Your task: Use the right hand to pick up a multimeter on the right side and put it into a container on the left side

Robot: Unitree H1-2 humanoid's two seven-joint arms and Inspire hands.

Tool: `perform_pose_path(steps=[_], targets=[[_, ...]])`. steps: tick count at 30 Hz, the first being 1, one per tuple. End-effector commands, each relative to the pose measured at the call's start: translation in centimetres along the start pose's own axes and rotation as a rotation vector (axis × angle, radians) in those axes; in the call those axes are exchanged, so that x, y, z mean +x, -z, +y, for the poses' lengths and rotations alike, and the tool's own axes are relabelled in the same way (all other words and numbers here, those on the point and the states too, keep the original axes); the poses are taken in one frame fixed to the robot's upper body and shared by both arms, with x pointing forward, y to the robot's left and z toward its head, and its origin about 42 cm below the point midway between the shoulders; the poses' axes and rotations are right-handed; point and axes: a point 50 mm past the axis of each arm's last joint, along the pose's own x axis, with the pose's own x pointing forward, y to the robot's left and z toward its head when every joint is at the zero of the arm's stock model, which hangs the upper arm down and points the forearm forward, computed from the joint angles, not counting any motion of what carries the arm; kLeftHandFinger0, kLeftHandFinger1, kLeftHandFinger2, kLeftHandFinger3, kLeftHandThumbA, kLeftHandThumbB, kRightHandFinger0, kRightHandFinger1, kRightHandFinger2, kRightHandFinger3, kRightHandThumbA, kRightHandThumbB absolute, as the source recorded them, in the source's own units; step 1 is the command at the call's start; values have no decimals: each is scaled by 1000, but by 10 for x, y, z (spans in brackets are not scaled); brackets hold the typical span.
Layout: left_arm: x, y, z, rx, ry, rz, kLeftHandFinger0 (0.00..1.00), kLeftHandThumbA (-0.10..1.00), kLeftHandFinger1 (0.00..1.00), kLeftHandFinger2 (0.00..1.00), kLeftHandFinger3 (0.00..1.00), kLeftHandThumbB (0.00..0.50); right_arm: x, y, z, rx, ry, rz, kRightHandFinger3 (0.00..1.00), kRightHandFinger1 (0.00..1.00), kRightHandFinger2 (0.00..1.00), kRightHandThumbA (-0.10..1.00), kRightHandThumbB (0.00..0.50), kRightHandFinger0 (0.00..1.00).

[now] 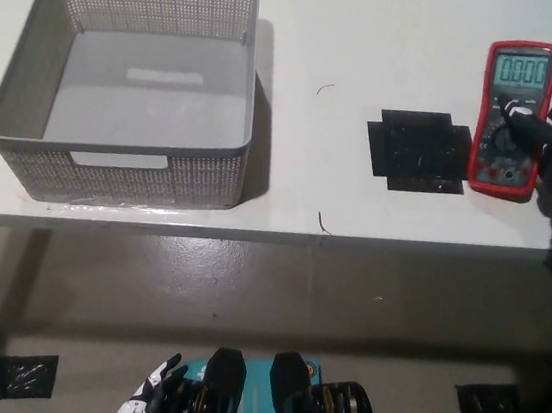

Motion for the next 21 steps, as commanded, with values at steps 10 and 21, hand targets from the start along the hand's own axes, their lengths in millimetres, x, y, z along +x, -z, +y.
perform_pose_path(steps=[10,21], targets=[[-1,-6,0,-1,8,-58,1000,1000,1000,1000,1000,167,-20,-56,169,920,-747,-61,993,93,518,-100,92,0],[-7,-3,-3,1,16,-44,1000,1000,1000,1000,1000,223,-70,-106,220,907,-940,-262,756,0,498,-100,196,0]])
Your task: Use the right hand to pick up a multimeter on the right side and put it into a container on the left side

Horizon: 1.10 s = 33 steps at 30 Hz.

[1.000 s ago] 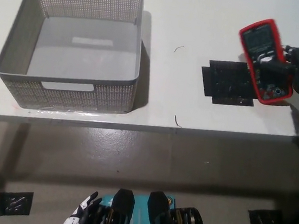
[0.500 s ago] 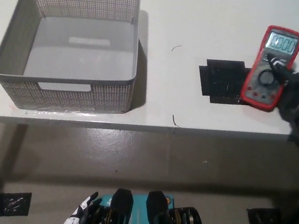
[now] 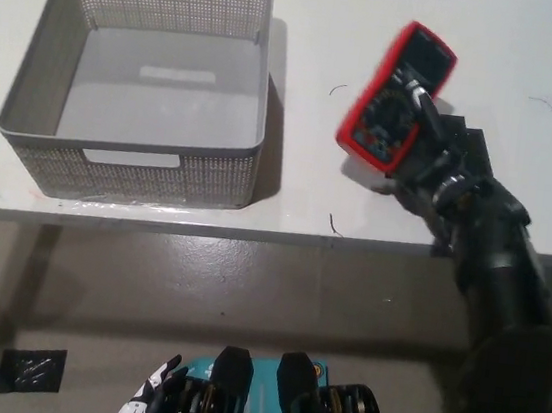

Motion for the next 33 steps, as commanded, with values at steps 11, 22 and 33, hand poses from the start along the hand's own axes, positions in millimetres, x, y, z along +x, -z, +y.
perform_pose_path(steps=[11,22,33], targets=[[-17,2,-5,-12,33,-19,1000,1000,1000,1000,1000,176,-37,-49,230,194,-756,-163,793,24,597,-100,240,0],[-18,1,-10,-27,42,-20,1000,1000,1000,1000,1000,187,-32,-32,268,-12,-740,-71,1000,219,704,-100,157,0],[-20,3,-13,-11,62,-13,1000,1000,1000,1000,1000,217,-4,27,289,-636,-485,-102,818,409,833,-100,113,0]])
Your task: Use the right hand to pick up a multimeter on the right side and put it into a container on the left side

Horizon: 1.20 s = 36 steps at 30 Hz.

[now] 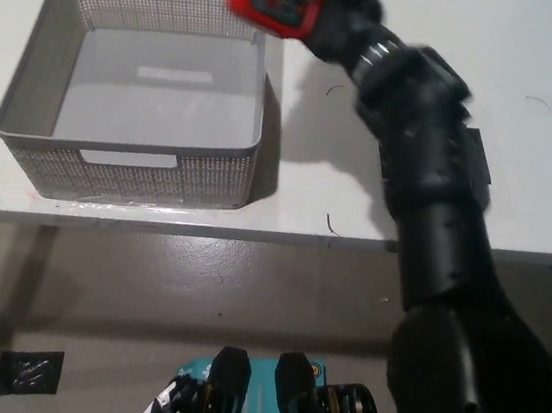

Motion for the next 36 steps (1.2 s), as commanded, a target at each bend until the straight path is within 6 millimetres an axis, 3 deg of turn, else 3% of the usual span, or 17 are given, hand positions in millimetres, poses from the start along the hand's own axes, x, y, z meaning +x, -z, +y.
perform_pose_path(steps=[1,7,8,9,15,20,24,25,26,27,28,29,30,31,32,33,36], targets=[[-6,-3,-2,-5,19,-42,1000,1000,1000,1000,1000,217,28,-22,83,-361,-59,-106,802,414,833,-100,116,0],[-4,-4,-2,-6,27,-49,1000,1000,1000,1000,1000,228,40,-4,97,-579,-28,-117,744,406,812,-100,152,0],[-4,-5,-2,1,25,-50,1000,1000,1000,1000,1000,240,41,-3,96,-597,-24,-117,810,461,886,-100,138,42],[-4,-5,-3,7,27,-49,1000,1000,1000,1000,1000,244,43,4,96,-627,-10,-107,751,415,826,-100,139,0],[-5,-5,-4,25,47,-51,1000,1000,1000,1000,1000,249,44,29,83,-767,40,-86,750,423,790,-100,170,2],[-3,-8,-4,19,56,-60,1000,1000,1000,1000,1000,258,43,38,70,-974,130,-73,820,397,793,-100,128,0],[-5,-8,-5,19,75,-61,1000,1000,1000,1000,1000,268,40,42,57,-1015,188,-107,780,410,729,-100,137,0],[-5,-8,-5,21,78,-62,1000,1000,1000,1000,1000,275,40,42,55,-1011,212,-114,838,512,814,-100,166,81],[-6,-9,-4,27,83,-63,1000,1000,1000,1000,1000,281,39,41,54,-1014,247,-130,994,671,1000,71,209,248],[-5,-9,-4,30,88,-65,1000,1000,1000,1000,1000,282,39,39,55,-1014,249,-145,1000,780,1000,339,297,433],[-4,-9,-4,30,94,-67,1000,1000,1000,1000,1000,282,39,36,55,-1010,245,-154,1000,635,903,406,298,388],[-3,-10,-5,31,96,-69,1000,1000,1000,1000,1000,286,39,35,54,-992,223,-151,1000,815,1000,522,323,583],[-3,-10,-5,34,101,-70,1000,1000,1000,1000,1000,282,38,33,54,-943,173,-148,1000,985,1000,612,367,756],[-3,-10,-6,33,109,-69,1000,1000,1000,1000,1000,282,38,32,53,-914,145,-148,1000,1000,1000,694,394,930],[-3,-10,-6,31,116,-69,1000,1000,1000,1000,1000,282,38,30,53,-919,123,-145,1000,1000,1000,787,421,1000],[-3,-10,-7,28,120,-69,1000,1000,1000,1000,1000,282,38,28,54,-931,104,-134,1000,1000,1000,841,445,1000],[-3,-10,-7,31,129,-70,1000,1000,1000,1000,1000,272,38,26,53,-977,79,-110,1000,1000,1000,943,447,1000]])
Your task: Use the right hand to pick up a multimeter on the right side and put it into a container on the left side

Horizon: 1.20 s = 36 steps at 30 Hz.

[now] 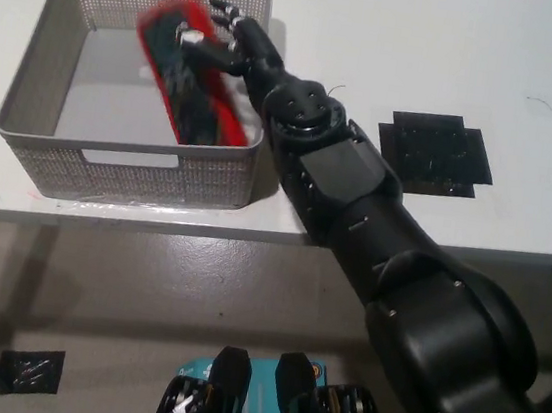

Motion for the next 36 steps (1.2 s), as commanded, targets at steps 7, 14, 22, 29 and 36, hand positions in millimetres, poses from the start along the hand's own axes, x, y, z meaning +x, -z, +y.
perform_pose_path(steps=[7,14,22,29,36], targets=[[-2,-10,-4,10,47,-68,1000,1000,1000,1000,1000,239,2,-77,-5,-133,-67,-267,1000,1000,1000,1000,500,1000],[-4,-9,-6,7,37,-62,1000,1000,1000,1000,1000,249,-7,-90,-34,-18,-90,-341,1000,1000,1000,1000,500,1000],[-3,-8,2,14,-15,-61,1000,1000,1000,1000,1000,290,-85,-115,-98,75,-58,-684,1000,1000,1000,1000,440,1000],[16,-15,14,28,-46,-95,1000,1000,1000,1000,1000,246,-191,-120,-151,79,63,-964,1000,1000,1000,1000,429,1000],[39,-26,19,31,-56,-141,1000,1000,1000,1000,1000,221,-290,-80,-153,20,141,-1121,1000,1000,1000,1000,469,1000]])
